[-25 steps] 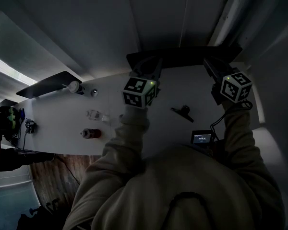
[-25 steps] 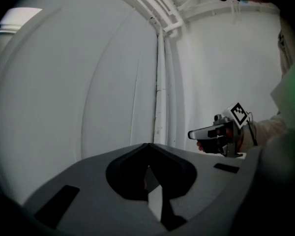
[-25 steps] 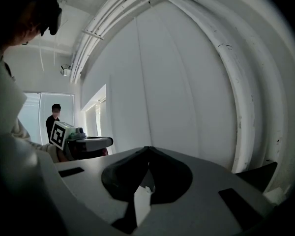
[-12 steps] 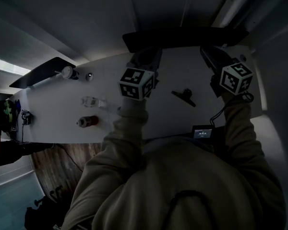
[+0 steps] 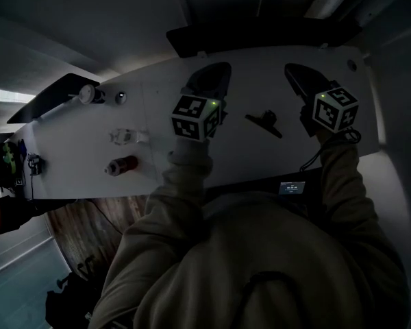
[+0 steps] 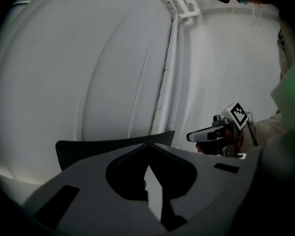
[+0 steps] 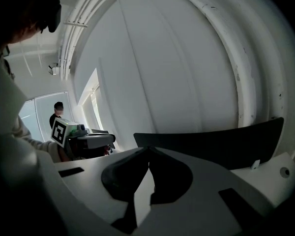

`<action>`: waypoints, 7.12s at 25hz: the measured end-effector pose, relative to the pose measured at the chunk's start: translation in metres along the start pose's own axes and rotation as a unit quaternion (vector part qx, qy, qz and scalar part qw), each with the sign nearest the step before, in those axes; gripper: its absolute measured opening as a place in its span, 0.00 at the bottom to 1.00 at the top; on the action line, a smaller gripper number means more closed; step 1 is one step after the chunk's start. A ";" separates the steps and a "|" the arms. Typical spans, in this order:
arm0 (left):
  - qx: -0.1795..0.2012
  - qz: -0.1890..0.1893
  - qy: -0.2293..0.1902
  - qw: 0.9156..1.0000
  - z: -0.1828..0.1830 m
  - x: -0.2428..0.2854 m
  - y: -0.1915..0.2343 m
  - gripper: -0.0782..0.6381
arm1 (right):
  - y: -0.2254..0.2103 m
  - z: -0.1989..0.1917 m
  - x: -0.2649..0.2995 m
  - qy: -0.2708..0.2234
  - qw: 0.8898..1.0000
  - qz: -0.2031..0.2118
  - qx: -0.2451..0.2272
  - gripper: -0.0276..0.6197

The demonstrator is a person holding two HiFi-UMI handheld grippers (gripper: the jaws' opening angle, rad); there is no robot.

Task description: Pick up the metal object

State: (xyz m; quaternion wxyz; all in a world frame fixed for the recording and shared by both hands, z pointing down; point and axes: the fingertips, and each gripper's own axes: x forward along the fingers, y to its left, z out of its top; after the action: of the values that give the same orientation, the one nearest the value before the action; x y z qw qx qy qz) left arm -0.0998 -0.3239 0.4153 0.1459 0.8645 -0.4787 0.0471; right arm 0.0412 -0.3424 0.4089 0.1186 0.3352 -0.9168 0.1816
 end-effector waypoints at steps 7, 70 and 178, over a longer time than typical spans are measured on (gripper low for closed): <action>-0.024 0.004 0.019 1.000 -0.034 0.005 0.002 0.12 | -0.010 -0.037 0.002 0.022 1.000 -0.004 0.020 0.07; -0.113 -0.043 0.147 0.982 -0.247 0.041 -0.022 0.12 | -0.037 -0.300 0.035 0.208 0.970 0.022 0.127 0.35; 0.105 0.013 -0.113 0.988 0.168 -0.028 -0.038 0.12 | 0.063 0.165 -0.040 -0.127 0.985 0.062 -0.101 0.08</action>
State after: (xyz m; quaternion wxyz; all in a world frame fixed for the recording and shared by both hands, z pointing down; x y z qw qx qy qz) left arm -0.0922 -0.3319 0.2408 -0.0017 0.8683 -0.4961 0.0014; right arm 0.0137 -0.3424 0.2301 0.0229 0.2840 -0.9572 0.0516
